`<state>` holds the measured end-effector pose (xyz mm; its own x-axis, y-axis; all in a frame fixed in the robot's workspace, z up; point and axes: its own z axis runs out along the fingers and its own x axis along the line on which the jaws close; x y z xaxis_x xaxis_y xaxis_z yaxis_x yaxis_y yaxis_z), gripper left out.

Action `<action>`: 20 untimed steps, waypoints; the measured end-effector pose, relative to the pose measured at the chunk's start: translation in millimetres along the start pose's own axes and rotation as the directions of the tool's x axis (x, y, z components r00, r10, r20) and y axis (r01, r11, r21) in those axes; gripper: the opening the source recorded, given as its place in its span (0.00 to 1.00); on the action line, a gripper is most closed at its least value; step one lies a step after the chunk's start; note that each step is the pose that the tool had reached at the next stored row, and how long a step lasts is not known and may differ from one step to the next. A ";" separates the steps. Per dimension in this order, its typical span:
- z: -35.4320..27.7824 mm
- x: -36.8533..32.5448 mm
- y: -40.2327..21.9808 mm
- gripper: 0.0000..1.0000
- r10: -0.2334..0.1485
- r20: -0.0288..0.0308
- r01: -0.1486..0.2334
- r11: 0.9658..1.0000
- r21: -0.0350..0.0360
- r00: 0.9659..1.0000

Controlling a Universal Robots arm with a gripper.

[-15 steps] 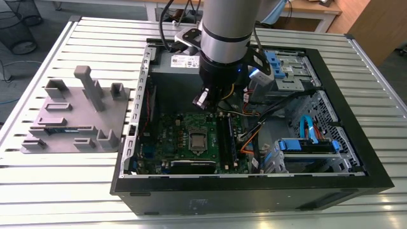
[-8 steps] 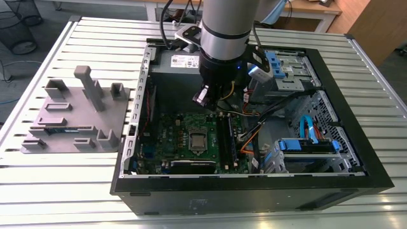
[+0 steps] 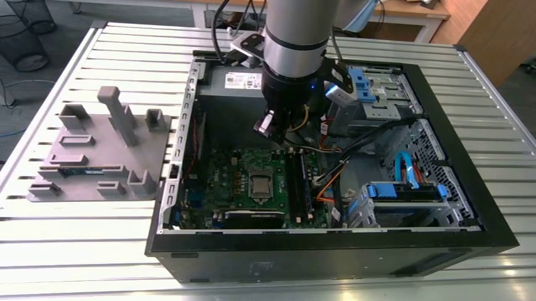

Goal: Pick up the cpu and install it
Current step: 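Install the first cpu locking lever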

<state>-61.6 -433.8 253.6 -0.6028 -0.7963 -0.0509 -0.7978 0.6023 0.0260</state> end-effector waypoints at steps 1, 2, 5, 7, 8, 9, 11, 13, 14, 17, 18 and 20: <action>0.4 -0.6 0.5 0.11 0.000 0.000 0.000 1.000 0.000 1.000; 0.7 -1.4 1.1 0.11 0.000 0.000 0.000 1.000 0.000 1.000; 1.2 -3.9 2.9 0.11 0.000 0.000 0.000 1.000 0.000 1.000; 2.4 -4.8 3.6 0.11 0.000 0.000 0.000 1.000 0.000 1.000; 3.3 -5.0 3.8 0.11 0.000 0.000 0.000 1.000 0.000 1.000; 4.3 -5.2 3.9 0.11 0.000 0.000 0.000 1.000 0.000 1.000; 6.5 -5.5 4.3 0.11 0.000 0.000 0.000 1.000 0.000 1.000; 7.9 -6.1 4.7 0.11 0.000 0.000 0.000 1.000 0.000 1.000; 8.3 -6.3 4.8 0.11 0.000 0.000 0.000 1.000 0.000 1.000; 9.7 -6.5 5.0 0.11 0.000 0.000 0.000 1.000 0.000 1.000; 10.1 -6.5 5.1 0.11 0.000 0.000 0.000 1.000 0.000 1.000; 10.8 -6.5 5.1 0.11 0.000 -0.001 0.000 1.000 0.001 1.000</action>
<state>-61.6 -424.9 243.4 -0.6028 -0.7963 -0.0500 -0.7978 0.6024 0.0255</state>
